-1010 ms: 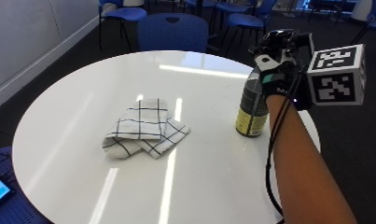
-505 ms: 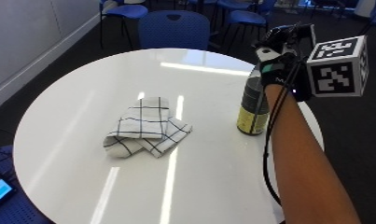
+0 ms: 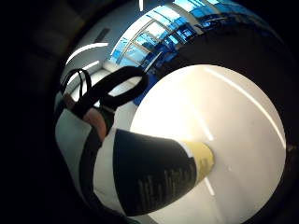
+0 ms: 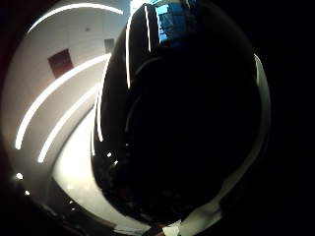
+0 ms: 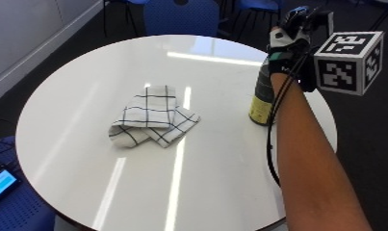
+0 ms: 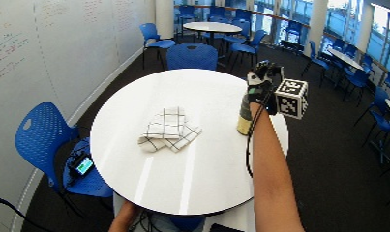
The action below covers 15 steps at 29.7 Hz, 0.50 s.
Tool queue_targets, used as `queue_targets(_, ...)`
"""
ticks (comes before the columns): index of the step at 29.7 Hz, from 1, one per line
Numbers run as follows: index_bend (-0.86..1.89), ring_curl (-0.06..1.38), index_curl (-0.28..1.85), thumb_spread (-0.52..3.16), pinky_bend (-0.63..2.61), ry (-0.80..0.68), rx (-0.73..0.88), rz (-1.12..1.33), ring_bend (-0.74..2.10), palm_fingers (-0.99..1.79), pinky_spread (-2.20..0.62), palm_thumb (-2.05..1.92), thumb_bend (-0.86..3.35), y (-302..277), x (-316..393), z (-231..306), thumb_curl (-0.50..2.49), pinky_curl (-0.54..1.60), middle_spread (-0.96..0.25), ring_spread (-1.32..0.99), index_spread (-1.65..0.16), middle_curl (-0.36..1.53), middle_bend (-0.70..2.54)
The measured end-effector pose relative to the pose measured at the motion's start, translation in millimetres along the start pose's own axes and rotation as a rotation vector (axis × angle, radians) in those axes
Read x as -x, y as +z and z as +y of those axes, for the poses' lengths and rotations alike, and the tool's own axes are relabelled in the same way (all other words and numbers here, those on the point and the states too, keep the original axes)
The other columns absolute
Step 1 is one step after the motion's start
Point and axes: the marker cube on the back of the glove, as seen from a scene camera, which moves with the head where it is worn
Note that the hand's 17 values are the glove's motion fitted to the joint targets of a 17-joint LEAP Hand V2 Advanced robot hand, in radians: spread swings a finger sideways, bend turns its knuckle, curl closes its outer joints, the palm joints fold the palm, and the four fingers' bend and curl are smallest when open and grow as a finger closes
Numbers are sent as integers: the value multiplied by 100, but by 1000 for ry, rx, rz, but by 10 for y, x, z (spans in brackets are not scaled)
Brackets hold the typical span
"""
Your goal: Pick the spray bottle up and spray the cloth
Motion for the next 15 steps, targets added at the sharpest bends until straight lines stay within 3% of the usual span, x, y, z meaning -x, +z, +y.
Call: queue_targets(15, 39, 45, 53, 50, 32, -132, -147, -5, 51, 138, -11, 93, -3, -17, 592, -181, 69, 32, -19, -20, -28, 51, 57)
